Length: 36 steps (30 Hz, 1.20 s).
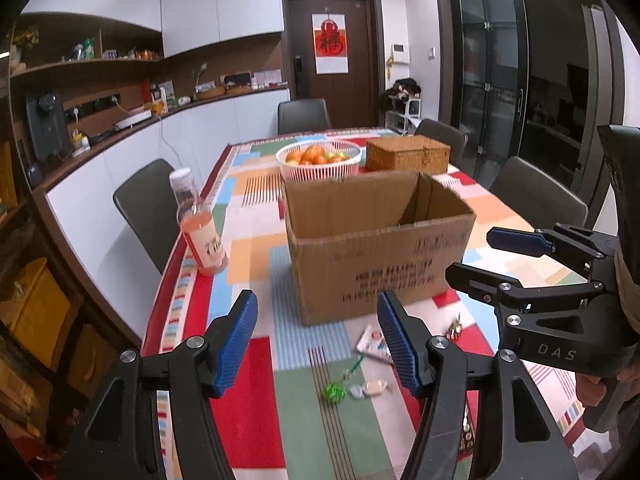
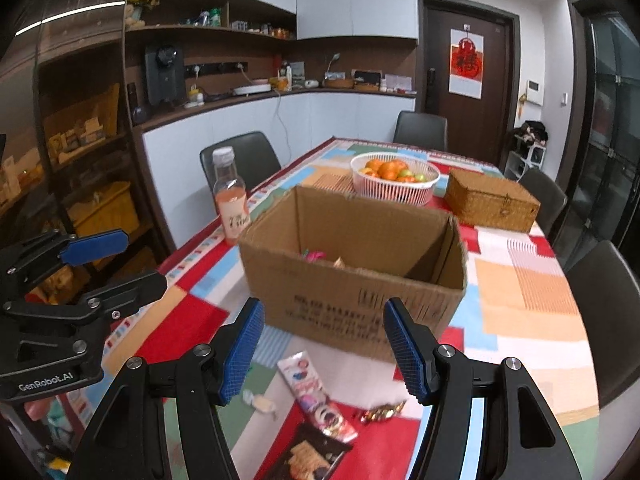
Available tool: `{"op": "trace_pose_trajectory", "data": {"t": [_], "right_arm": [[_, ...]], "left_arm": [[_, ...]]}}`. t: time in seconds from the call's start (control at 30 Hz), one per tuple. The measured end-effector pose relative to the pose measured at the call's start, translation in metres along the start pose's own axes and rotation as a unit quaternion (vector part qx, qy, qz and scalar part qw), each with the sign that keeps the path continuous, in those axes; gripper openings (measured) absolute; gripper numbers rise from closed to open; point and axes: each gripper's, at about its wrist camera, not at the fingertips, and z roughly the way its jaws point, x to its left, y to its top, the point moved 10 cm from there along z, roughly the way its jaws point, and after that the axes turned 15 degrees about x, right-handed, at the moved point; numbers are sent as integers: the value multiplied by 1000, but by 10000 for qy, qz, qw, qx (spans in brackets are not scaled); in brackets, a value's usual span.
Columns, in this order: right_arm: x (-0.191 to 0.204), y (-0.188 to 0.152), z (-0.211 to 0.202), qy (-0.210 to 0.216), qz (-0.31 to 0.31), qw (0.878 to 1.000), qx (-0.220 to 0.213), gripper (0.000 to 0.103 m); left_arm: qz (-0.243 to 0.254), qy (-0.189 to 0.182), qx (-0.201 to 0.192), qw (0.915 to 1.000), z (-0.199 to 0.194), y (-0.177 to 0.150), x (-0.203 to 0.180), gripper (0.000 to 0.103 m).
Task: Organize snacks
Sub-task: 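Move both open tools back down to the remaining snacks, then grasp the green lollipop with the left tool while the right tool grasps the pink Lotte packet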
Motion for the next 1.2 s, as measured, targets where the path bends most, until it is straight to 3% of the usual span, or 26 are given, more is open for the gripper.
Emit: {"op": "trace_pose_trajectory", "data": {"t": [0.5, 1.2], "right_arm": [[8, -63, 52, 63, -112, 9948, 1012, 63], [2, -96, 125, -121, -244, 9810, 1923, 63]], "left_arm": [[-202, -161, 939, 9953, 51, -67, -3, 61], [-298, -467, 1754, 9829, 135, -102, 1, 61]]}}
